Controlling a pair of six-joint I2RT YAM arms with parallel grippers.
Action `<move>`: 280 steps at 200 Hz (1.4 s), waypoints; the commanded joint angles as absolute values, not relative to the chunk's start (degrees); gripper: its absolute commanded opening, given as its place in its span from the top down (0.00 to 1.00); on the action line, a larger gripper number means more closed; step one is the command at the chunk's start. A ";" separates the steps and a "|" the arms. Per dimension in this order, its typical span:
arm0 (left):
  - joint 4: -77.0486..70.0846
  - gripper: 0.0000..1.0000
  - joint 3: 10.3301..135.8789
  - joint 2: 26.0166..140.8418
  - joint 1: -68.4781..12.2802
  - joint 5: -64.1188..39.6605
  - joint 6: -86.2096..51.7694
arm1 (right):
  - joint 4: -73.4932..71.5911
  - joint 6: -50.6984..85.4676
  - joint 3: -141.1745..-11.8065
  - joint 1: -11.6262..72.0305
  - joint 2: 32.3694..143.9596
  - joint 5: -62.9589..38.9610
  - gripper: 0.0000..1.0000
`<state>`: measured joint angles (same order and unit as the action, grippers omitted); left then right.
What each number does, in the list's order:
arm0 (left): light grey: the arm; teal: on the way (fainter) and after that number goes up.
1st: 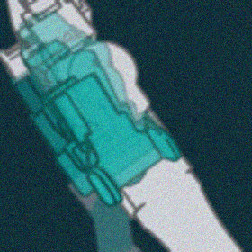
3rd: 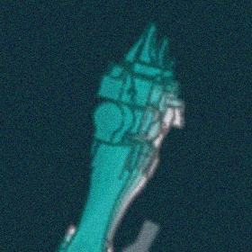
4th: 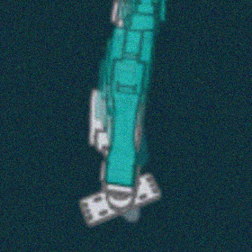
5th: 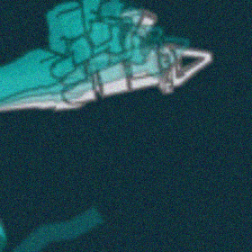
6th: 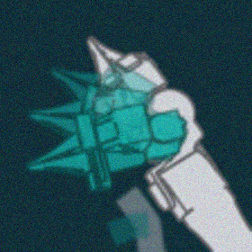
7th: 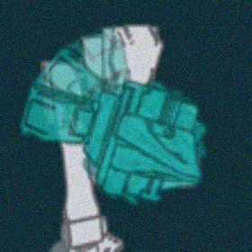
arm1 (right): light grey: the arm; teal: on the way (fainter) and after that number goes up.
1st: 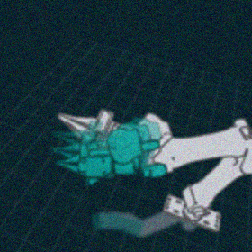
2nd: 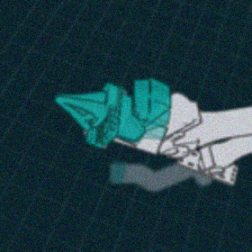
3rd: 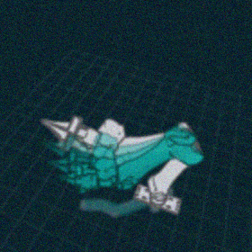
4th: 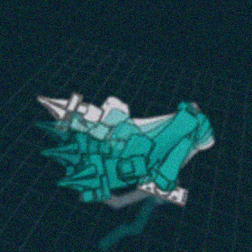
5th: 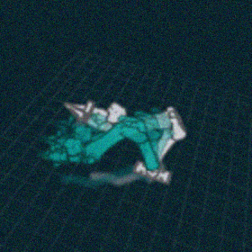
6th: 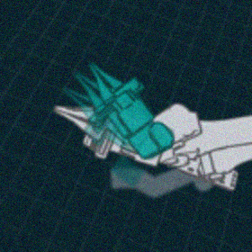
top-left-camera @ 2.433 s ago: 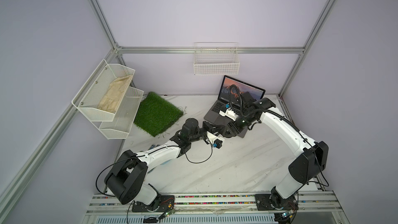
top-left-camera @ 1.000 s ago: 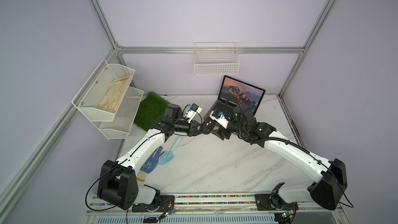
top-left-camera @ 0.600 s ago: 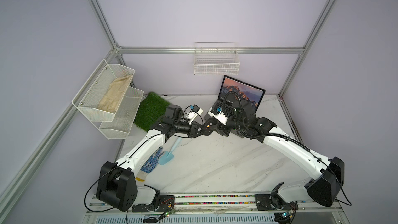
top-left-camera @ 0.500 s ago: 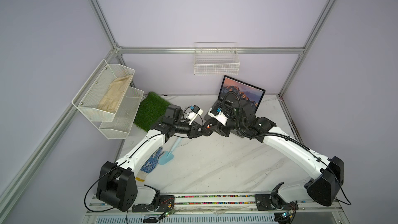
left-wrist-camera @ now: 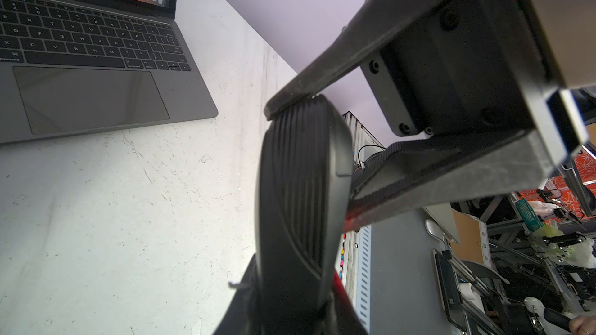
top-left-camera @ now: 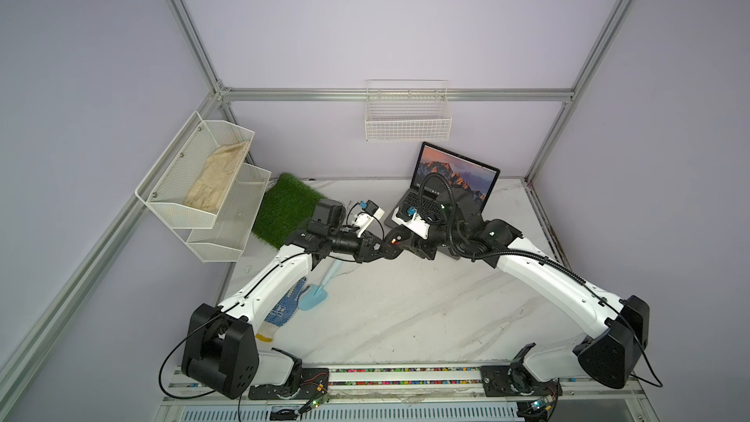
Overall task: Insert the wireless mouse receiver into the laptop
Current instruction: Remove the lid from the mouse, then place the lid at the center of the board.
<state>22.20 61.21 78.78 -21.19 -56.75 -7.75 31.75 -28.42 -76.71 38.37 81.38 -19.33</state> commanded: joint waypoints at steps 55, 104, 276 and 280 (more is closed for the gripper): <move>19.16 1.00 60.32 75.95 -21.36 -59.33 -6.90 | 36.14 -31.66 -76.38 38.33 80.61 -17.62 0.65; 20.86 1.00 60.24 75.25 -21.36 -53.36 -5.64 | 36.33 -29.39 -75.74 35.25 78.84 -24.13 0.81; 14.08 1.00 55.99 72.71 -21.36 -21.05 -14.10 | 42.01 22.53 -56.94 22.35 72.93 21.30 1.00; 13.40 1.00 55.63 72.53 -21.35 -20.81 -14.44 | 43.25 23.73 -56.31 21.85 73.45 22.36 1.00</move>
